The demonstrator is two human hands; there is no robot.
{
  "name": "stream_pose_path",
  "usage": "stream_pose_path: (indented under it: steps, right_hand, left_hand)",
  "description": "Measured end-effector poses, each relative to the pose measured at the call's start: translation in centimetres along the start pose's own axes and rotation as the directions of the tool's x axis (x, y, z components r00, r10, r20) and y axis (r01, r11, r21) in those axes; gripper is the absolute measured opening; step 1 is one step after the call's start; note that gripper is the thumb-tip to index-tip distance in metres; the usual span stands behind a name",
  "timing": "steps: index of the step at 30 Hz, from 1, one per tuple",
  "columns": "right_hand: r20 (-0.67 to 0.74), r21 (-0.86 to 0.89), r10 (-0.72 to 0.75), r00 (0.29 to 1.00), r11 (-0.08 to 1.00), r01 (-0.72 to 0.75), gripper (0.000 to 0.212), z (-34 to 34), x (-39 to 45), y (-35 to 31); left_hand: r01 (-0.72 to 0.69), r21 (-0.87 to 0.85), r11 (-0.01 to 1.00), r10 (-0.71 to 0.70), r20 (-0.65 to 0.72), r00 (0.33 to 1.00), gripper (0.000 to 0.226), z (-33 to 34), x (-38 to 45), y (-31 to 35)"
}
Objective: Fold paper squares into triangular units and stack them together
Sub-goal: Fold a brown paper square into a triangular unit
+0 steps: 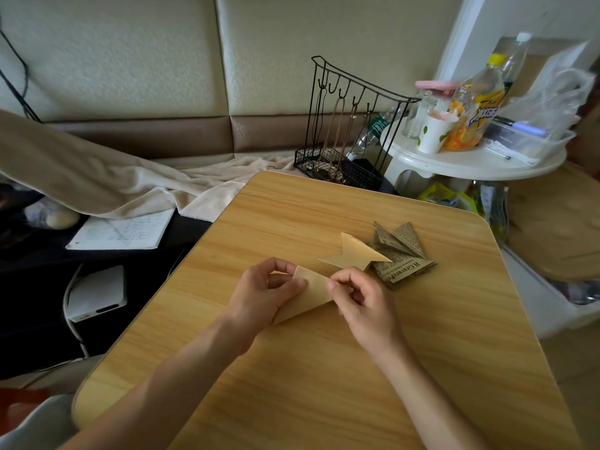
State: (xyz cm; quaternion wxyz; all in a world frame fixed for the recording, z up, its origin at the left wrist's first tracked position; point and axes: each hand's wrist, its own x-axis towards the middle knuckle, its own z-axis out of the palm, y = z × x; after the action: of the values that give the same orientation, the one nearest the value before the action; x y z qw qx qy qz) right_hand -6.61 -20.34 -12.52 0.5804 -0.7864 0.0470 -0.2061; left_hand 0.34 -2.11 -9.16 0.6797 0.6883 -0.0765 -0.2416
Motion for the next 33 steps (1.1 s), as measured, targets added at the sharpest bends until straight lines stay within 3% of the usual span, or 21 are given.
stream_pose_path:
  steps: [7, 13, 33]
  right_hand:
    - [0.066, 0.0, -0.003, 0.998, 1.0, 0.003, 0.011, -0.1, -0.1, -0.5]
    - [0.1, 0.001, 0.001, 0.995, 1.0, -0.001, 0.013, 0.0, -0.2, -0.8]
    - [0.044, -0.074, -0.132, 0.99, 0.988, 0.135, 0.01, 0.1, -0.1, -0.4]
  left_hand:
    - [-0.04, 0.084, 0.996, 0.042, -0.014, 0.999, 0.01, 0.2, -0.3, 0.1]
    - [-0.032, 0.14, 0.99, 0.02, 0.087, 0.996, 0.01, 0.6, -0.7, 0.3]
    - [0.029, 0.191, 0.981, -0.026, -0.018, 0.999, 0.012, 1.2, -0.7, 0.5]
